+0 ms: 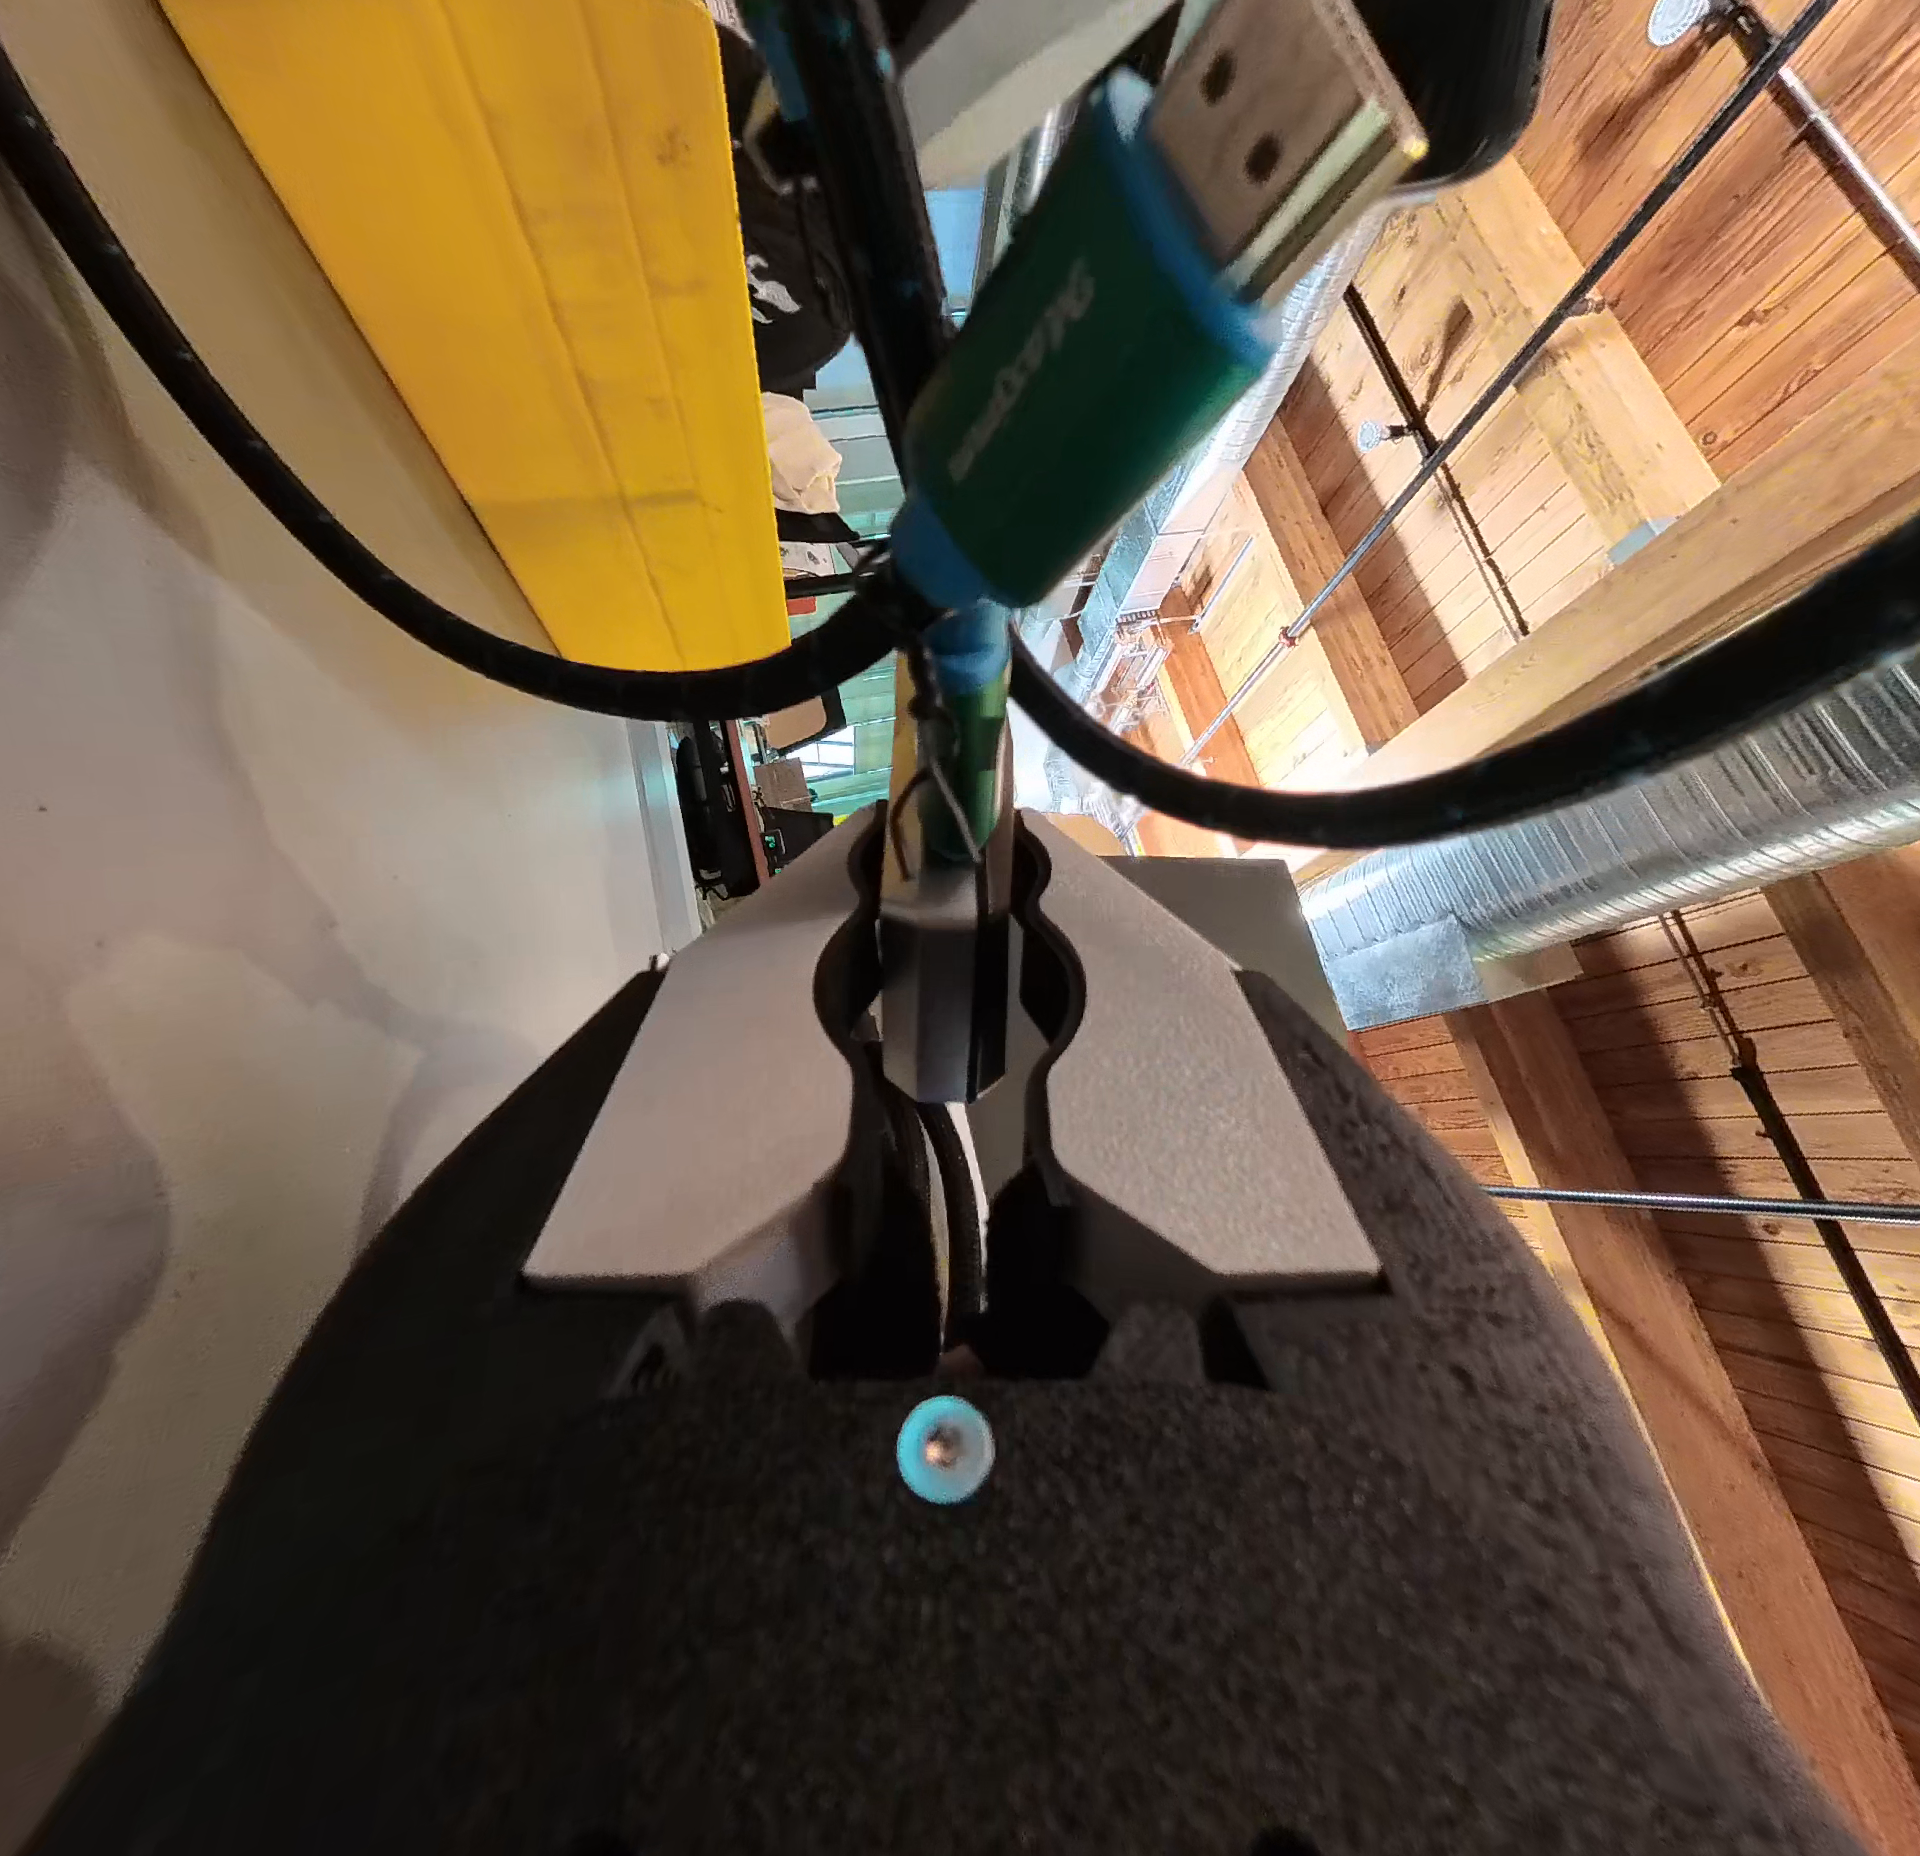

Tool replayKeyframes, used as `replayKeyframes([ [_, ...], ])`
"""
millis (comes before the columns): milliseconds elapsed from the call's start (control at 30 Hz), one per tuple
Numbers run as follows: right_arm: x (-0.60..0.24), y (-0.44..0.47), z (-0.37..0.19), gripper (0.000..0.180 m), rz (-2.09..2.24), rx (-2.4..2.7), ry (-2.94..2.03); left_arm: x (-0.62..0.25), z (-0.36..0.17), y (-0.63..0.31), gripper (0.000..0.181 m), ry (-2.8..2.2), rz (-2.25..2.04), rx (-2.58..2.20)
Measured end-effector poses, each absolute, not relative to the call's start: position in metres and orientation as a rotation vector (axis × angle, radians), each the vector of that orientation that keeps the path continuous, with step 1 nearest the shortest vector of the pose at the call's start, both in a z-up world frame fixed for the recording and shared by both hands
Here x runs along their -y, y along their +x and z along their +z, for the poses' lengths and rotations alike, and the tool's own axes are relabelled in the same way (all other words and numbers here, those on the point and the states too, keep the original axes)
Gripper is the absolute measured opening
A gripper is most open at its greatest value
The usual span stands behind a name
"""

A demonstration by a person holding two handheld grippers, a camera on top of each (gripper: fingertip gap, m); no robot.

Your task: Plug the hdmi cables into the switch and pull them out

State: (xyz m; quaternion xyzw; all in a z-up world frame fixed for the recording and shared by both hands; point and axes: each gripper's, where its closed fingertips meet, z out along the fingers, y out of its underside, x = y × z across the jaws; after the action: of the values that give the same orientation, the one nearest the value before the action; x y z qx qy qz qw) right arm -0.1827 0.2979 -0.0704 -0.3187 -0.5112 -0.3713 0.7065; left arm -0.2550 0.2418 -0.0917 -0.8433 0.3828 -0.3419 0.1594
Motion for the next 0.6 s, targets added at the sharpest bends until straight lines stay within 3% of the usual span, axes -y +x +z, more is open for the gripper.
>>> replayKeyframes([
  [600,-0.3024,-0.1852,-0.0682,0.021,-0.903,1.158,-0.708,-0.2475,-0.0960,-0.2599,0.007,-2.455,-0.834,-1.064],
])
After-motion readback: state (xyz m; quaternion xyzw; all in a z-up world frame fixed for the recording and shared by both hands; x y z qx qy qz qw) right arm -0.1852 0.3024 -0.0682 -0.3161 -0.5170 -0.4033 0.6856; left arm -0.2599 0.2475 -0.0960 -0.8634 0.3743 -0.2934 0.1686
